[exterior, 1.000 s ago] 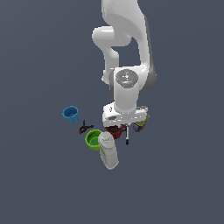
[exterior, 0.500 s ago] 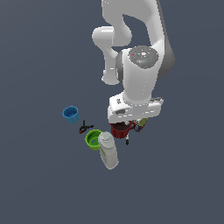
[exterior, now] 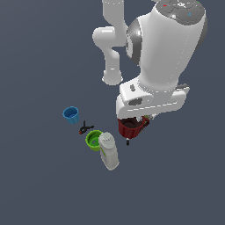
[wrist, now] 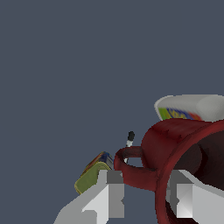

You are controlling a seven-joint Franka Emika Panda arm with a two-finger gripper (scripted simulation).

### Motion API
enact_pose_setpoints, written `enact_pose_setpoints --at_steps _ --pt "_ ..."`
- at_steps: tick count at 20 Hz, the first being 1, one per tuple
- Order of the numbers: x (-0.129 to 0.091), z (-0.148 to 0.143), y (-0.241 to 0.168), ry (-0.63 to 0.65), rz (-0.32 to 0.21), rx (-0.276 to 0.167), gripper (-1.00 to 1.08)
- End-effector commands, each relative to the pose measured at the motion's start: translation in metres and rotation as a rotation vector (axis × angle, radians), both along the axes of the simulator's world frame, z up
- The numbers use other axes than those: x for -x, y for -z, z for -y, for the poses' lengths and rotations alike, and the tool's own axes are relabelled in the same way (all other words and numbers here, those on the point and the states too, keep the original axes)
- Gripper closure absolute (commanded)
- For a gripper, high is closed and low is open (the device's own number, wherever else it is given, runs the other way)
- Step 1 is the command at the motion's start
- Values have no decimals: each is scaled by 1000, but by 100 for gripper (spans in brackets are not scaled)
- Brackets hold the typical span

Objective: Pick up a designated object from a clutter of objects.

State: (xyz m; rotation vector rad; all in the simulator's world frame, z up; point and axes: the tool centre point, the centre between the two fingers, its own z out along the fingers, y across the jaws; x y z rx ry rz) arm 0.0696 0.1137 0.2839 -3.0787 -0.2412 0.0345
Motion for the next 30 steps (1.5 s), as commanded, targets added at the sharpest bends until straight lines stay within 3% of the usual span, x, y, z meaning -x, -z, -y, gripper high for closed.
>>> enact_pose_setpoints --at_steps 1,17,30 --pt "-9 -6 -20 1 2 0 108" --pt "-50 -34 -107 2 2 0 108" --pt "-66 -44 -135 2 2 0 108"
